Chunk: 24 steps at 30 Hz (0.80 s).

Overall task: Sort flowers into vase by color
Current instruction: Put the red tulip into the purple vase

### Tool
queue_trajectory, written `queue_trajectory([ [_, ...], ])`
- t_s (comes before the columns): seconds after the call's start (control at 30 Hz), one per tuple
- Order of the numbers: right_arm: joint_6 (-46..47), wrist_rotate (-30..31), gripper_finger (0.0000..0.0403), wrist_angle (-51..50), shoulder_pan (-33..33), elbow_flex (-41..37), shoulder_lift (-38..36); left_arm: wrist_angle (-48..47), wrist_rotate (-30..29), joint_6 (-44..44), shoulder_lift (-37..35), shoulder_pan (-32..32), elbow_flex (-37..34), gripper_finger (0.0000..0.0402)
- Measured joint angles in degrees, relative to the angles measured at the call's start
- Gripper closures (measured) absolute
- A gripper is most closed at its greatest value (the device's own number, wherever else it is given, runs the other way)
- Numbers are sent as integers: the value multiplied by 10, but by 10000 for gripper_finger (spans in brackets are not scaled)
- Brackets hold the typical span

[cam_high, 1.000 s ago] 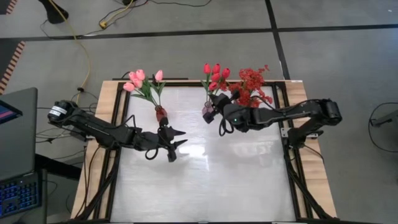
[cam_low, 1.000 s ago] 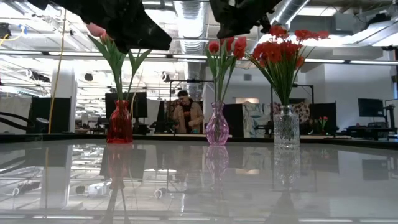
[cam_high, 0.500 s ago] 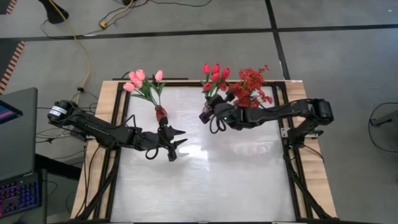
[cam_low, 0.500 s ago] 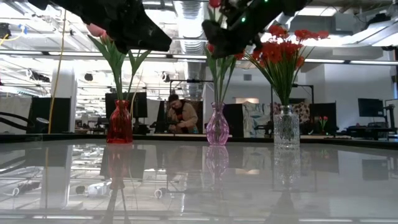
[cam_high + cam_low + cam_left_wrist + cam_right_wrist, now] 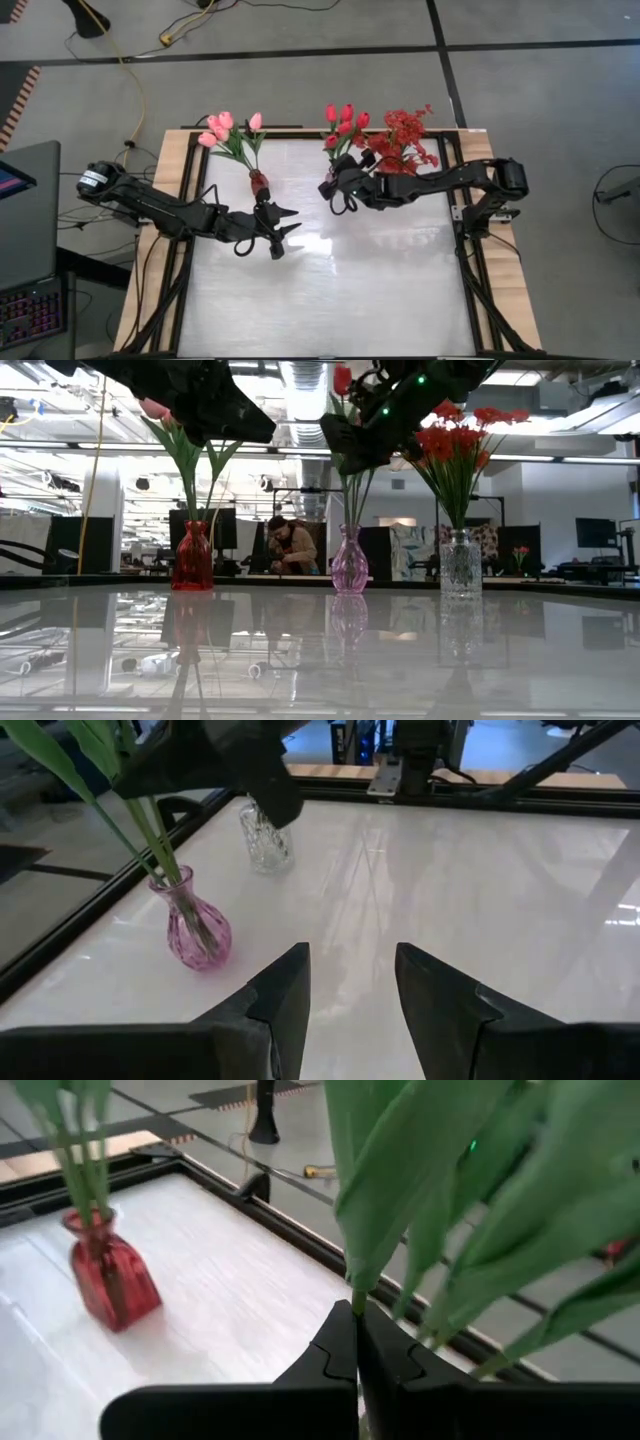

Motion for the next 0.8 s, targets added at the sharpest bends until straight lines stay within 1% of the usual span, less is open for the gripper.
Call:
queue_trajectory([
  [0.13,40,-5,380,-16,-8,0,0,0,0,0,0,0,0,265],
  [0.27,63,-27,380,-34,-16,0,0,0,0,0,0,0,0,265],
  [0.47,64,-28,374,-46,-19,0,0,0,3,0,0,0,0,265],
  [0.8,56,-28,344,-49,-17,0,0,0,9,0,0,0,0,265],
])
